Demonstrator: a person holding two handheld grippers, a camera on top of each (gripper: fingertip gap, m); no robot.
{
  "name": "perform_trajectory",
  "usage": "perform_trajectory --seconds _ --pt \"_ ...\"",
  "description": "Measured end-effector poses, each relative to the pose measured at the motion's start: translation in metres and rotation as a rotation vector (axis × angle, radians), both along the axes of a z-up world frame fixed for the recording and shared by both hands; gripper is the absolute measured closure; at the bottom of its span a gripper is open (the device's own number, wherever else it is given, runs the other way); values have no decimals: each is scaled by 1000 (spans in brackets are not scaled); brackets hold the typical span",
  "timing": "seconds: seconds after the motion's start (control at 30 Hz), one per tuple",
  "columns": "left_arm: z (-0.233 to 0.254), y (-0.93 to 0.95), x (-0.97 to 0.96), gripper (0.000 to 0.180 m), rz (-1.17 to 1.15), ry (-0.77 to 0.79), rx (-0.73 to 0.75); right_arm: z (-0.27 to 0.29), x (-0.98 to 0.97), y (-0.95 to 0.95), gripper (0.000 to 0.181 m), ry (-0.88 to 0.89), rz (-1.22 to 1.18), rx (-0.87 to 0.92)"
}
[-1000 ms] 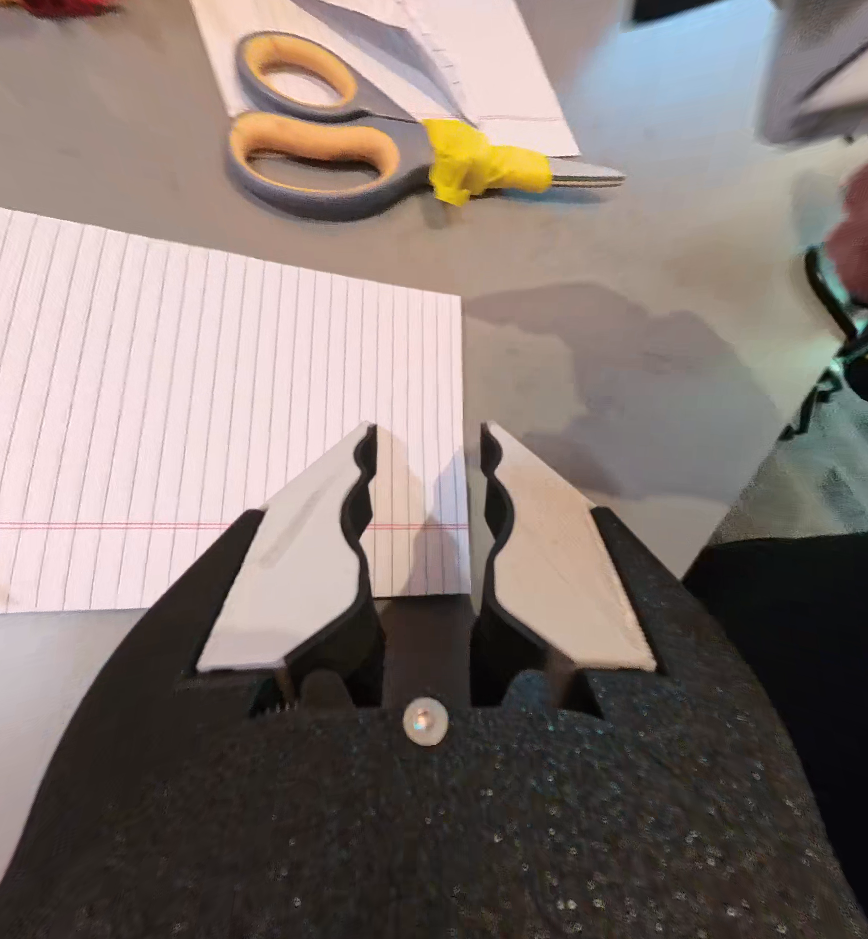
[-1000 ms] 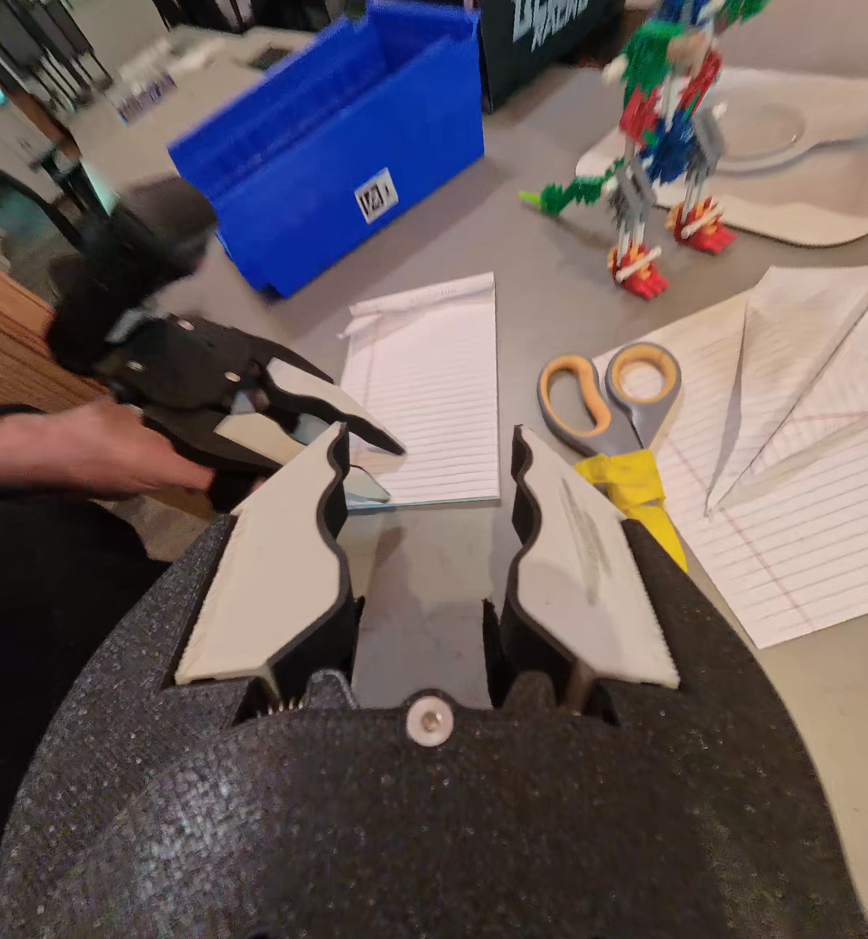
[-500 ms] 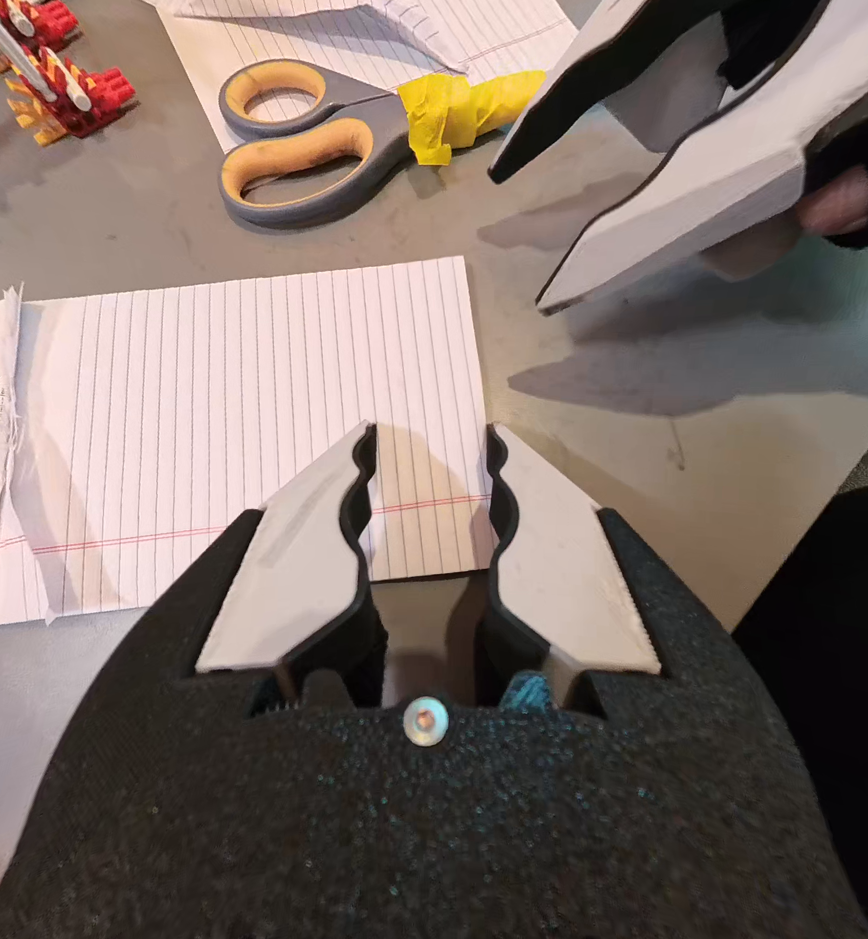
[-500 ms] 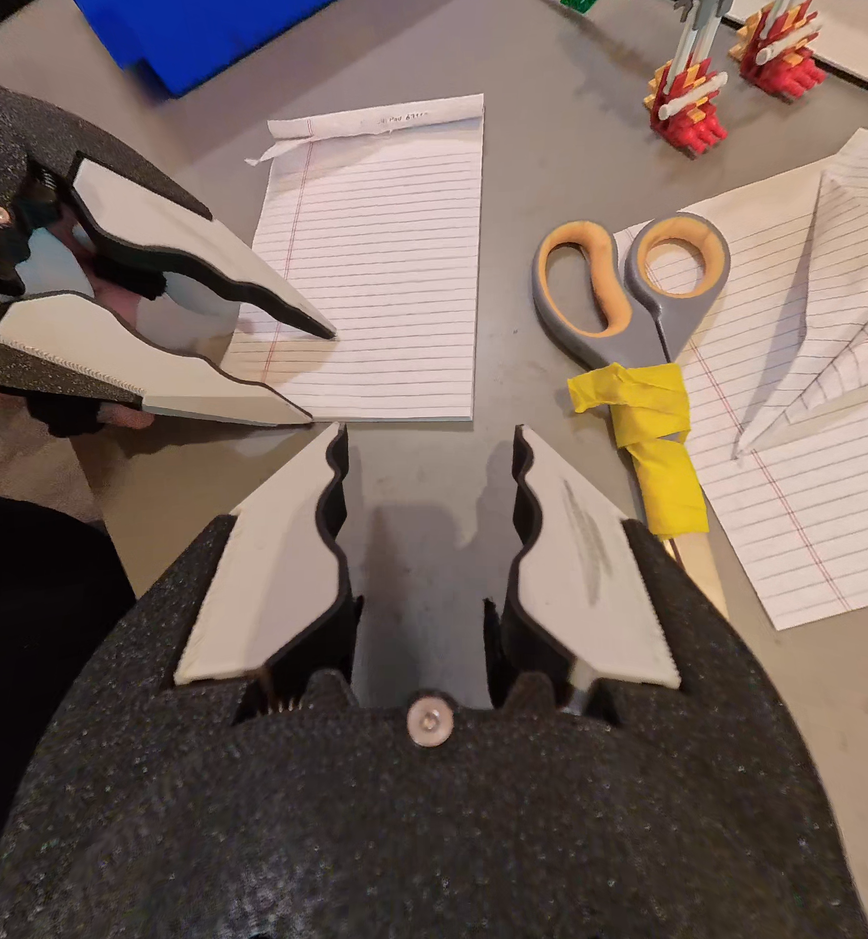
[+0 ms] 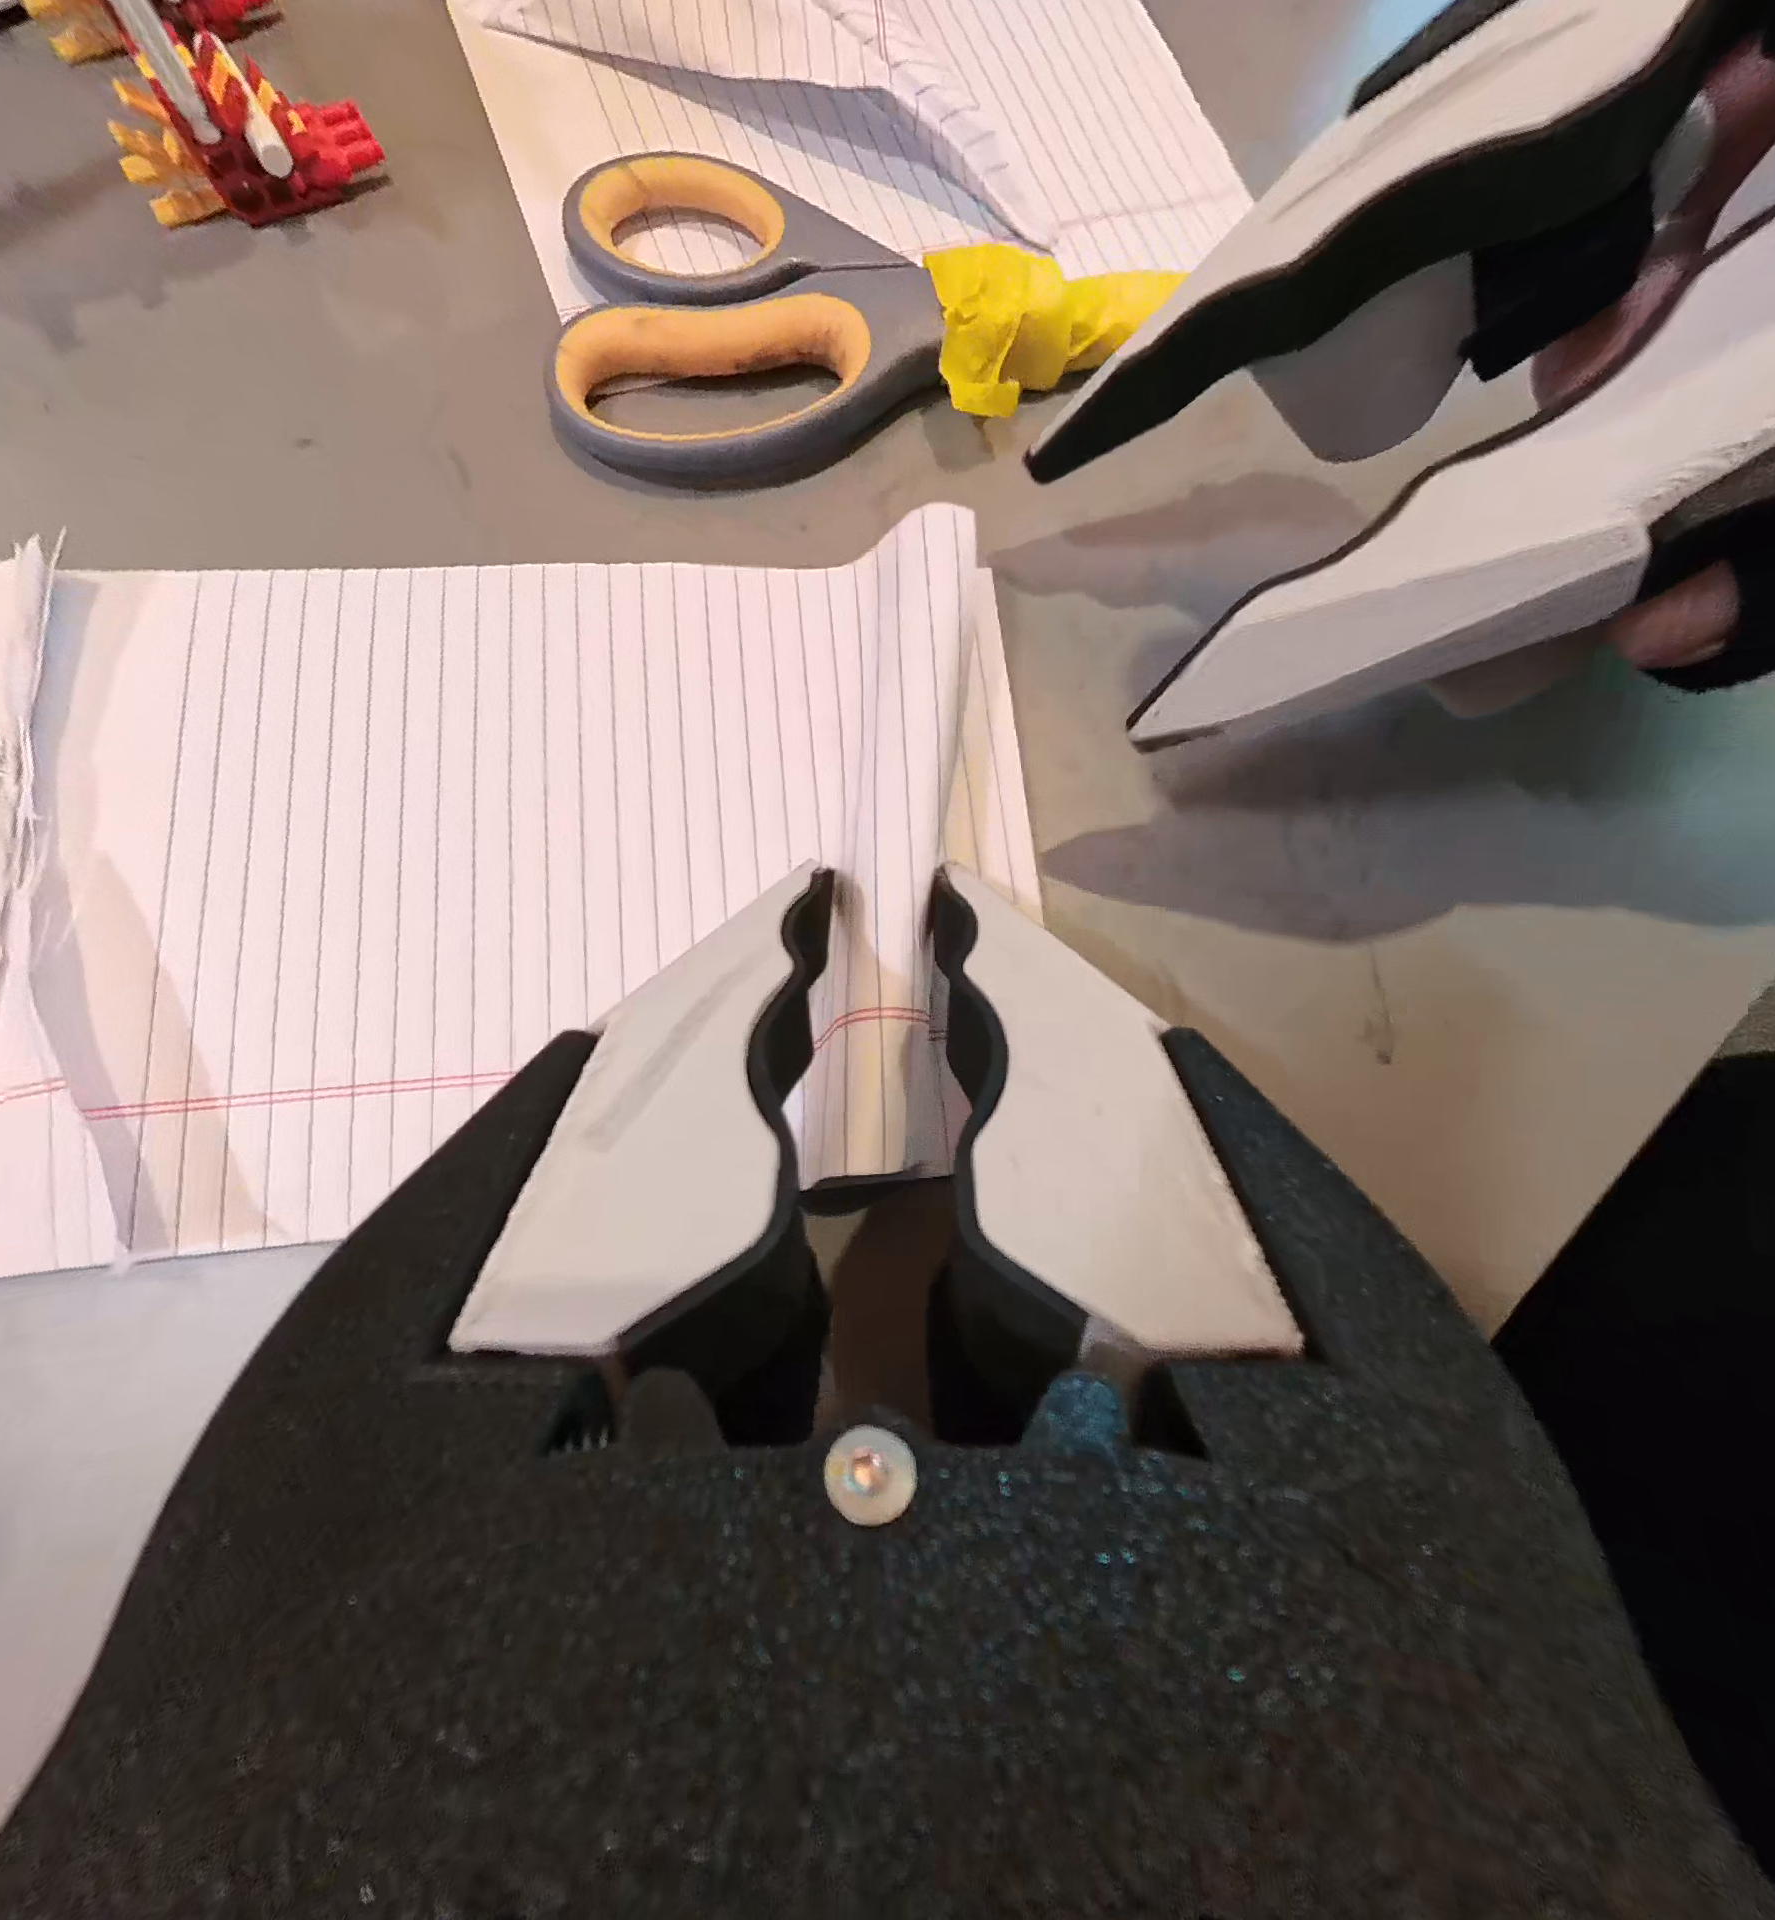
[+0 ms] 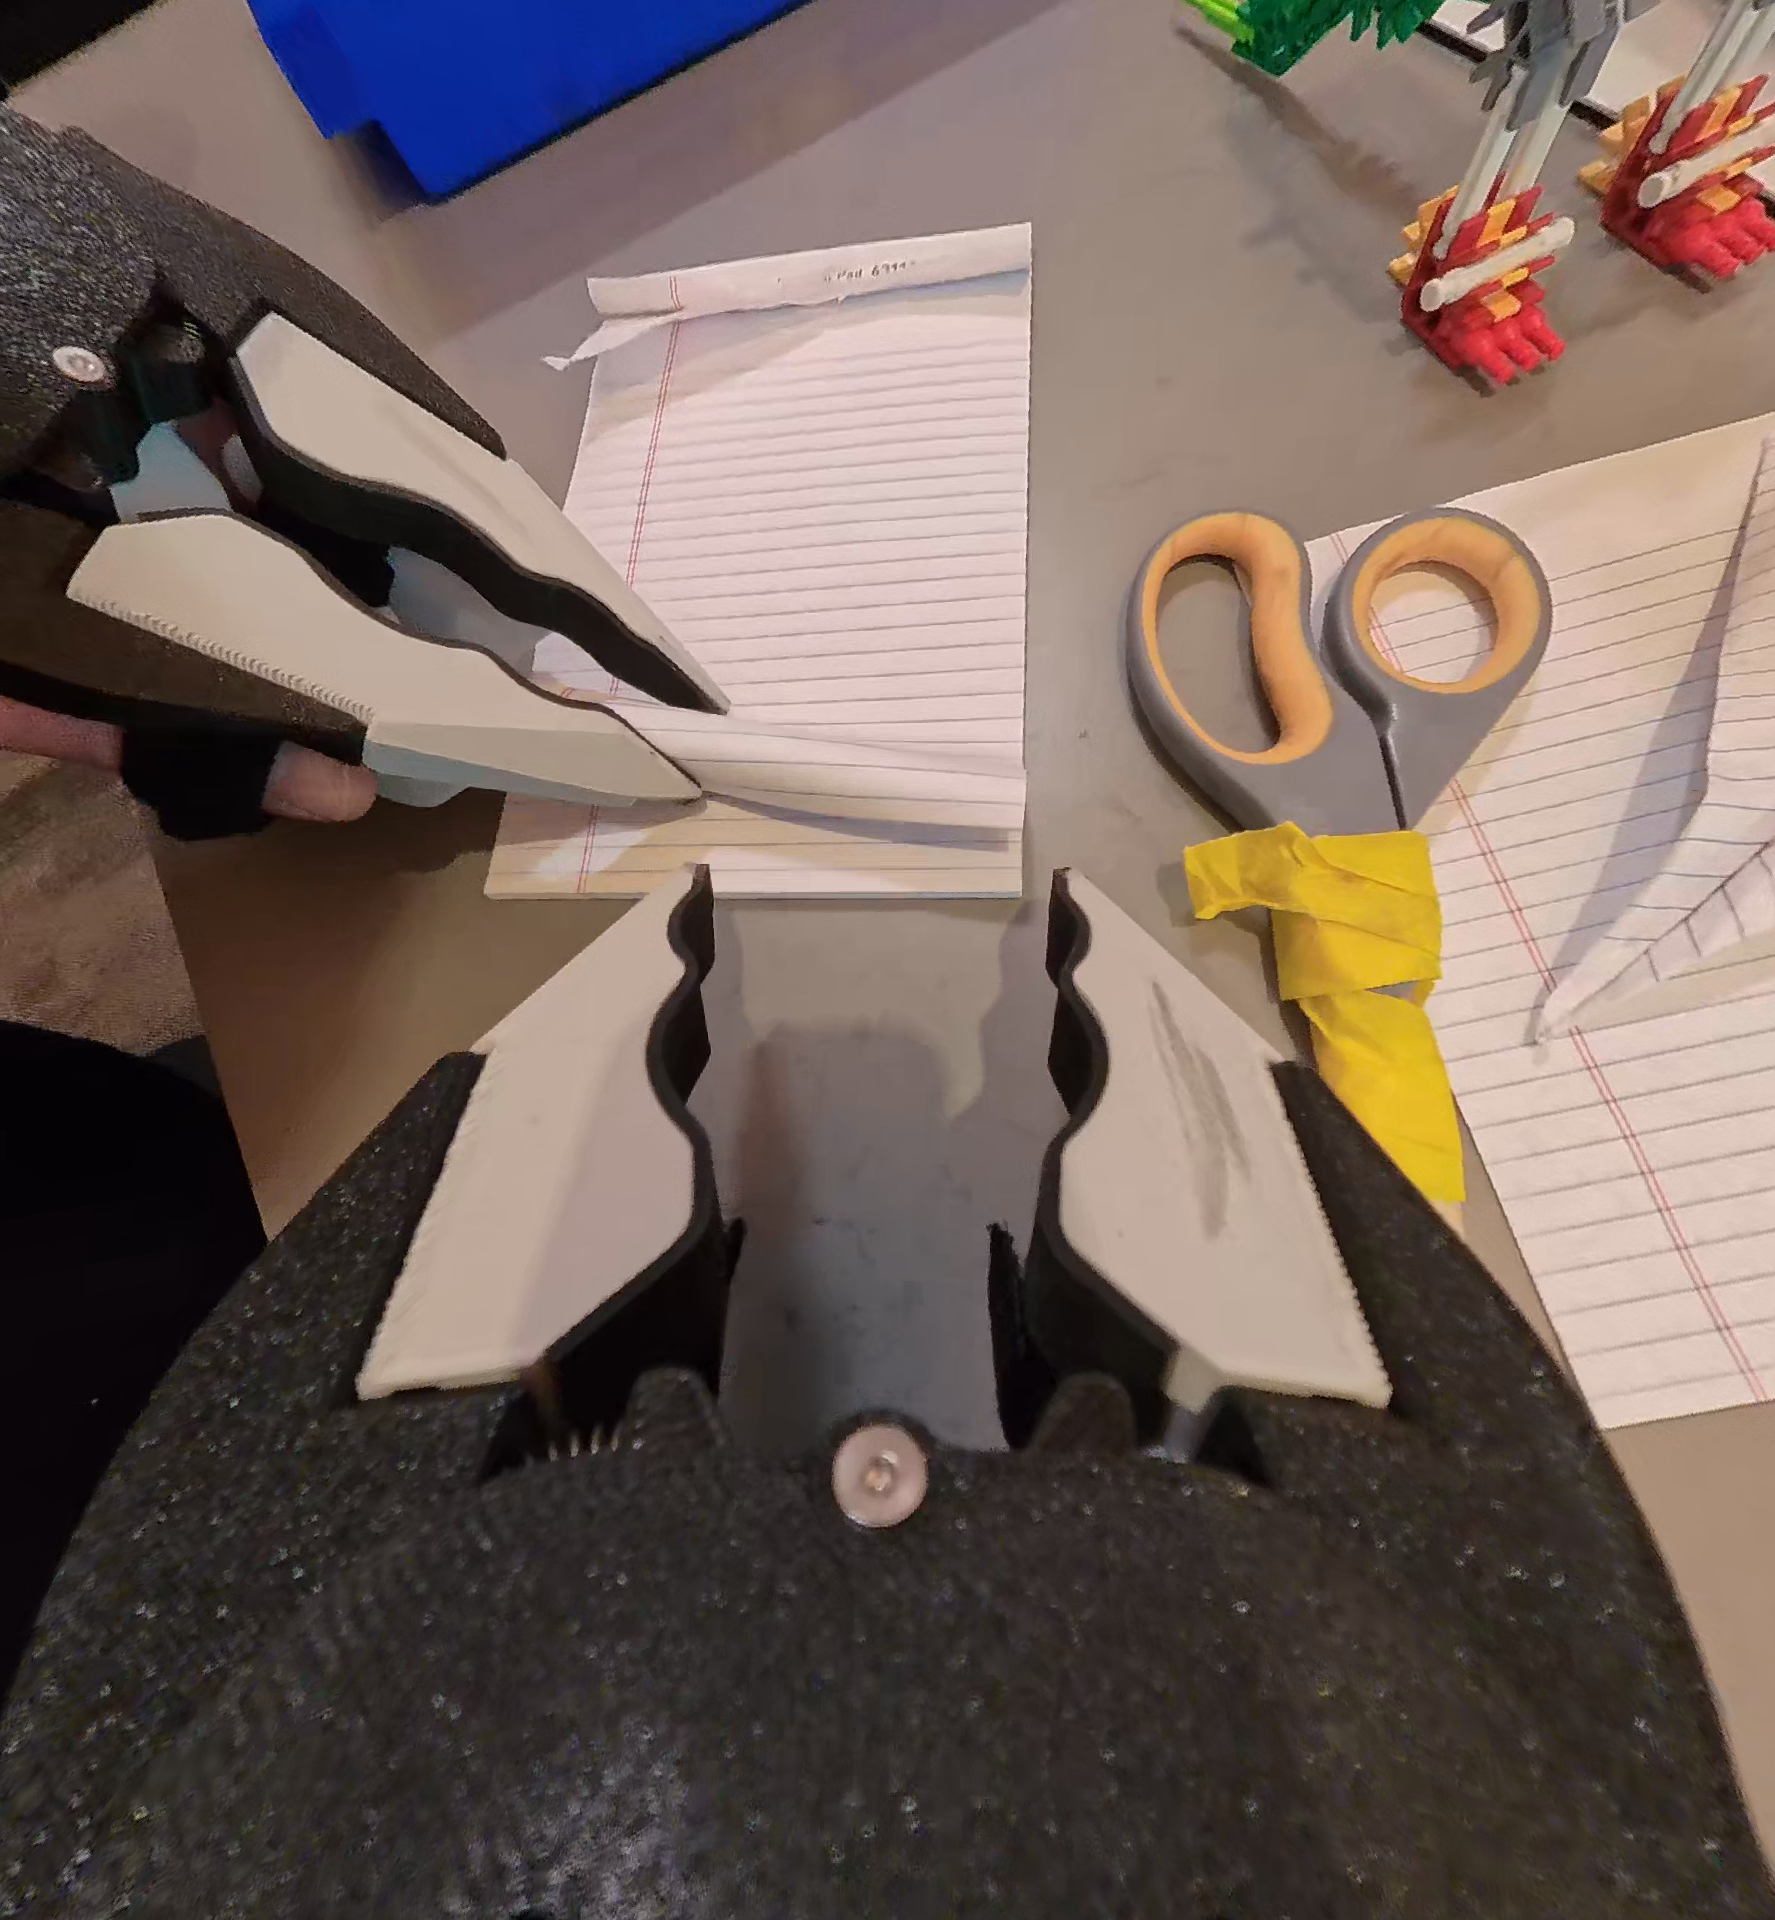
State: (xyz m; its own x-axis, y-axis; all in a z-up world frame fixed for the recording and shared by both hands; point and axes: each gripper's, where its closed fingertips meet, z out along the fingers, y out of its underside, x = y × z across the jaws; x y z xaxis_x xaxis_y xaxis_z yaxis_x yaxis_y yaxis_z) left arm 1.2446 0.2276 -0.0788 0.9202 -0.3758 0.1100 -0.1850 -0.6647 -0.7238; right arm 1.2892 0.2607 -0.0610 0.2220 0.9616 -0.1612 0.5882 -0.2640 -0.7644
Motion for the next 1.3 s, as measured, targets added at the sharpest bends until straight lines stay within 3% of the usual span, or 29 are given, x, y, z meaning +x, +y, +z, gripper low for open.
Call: perform_trajectory --seconds 0.23,0.33,0.47,0.6,0.8,0.9,1.0,1.13,1.27,1.3 --pt "18 9 -9 170 73 -127 35 29 -12 -1 122 145 -15 -107" --pt "28 10 -10 171 85 -179 59 22 -17 -4 124 108 -13 -151" --pt "43 10 -1 169 101 -373 60 26 -29 -6 120 191 -34 -346" --pt "42 7 13 163 66 -394 44 42 -38 1 119 337 -66 -568" --pt "42 1 32 153 15 -478 5 46 -34 3 171 370 -48 -614" --pt "44 2 32 154 12 -495 7 48 -29 3 181 352 -45 -540" --pt "44 3 34 153 -6 -435 34 54 -33 -2 181 368 -36 -555" --pt "44 8 31 166 -3 -438 45 57 -38 0 176 382 -44 -569" --pt "43 13 23 180 30 -509 35 54 -33 9 163 358 -71 -551" --pt "44 15 21 180 35 -519 41 50 -29 16 146 329 -105 -513"
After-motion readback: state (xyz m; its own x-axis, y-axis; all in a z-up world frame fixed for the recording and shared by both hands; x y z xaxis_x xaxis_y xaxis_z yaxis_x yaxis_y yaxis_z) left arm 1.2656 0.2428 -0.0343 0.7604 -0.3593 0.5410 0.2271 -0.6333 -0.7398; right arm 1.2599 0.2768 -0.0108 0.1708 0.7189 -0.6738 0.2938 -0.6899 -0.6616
